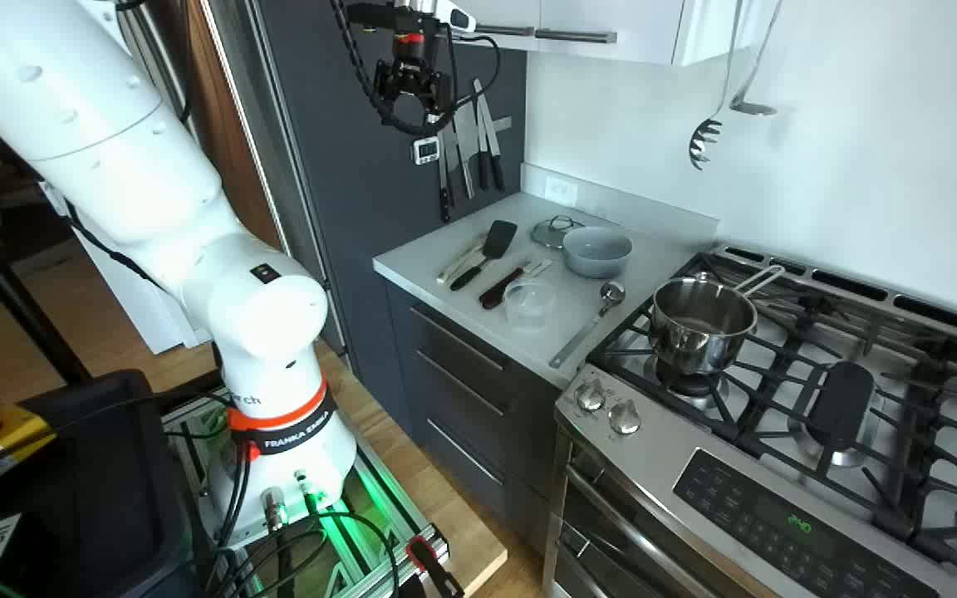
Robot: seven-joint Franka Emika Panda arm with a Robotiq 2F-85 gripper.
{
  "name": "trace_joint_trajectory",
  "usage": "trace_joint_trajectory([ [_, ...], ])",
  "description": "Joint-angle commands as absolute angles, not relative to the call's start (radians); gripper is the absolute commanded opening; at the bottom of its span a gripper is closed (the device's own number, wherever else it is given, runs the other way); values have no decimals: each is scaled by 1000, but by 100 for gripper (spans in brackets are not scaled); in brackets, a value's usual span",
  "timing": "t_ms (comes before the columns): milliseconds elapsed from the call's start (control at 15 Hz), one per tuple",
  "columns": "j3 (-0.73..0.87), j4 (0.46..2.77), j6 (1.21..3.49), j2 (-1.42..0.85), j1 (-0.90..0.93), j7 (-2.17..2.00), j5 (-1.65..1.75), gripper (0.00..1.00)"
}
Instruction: Open the top right cabinet door, then put the cup in the cabinet
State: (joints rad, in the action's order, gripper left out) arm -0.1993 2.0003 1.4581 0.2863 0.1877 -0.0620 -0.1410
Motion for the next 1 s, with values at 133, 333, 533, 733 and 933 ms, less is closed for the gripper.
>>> trace_joint_trajectory([
  [133,-202,1997,1455,285,186,-62,-141,100],
  [333,-199,1995,1484,290,174,-123,-165,100],
  [533,-197,1978,1556,298,153,-240,-188,100],
  [733,-195,1926,1587,290,129,-362,-190,100],
  [933,-198,1878,1624,293,105,-486,-183,100],
])
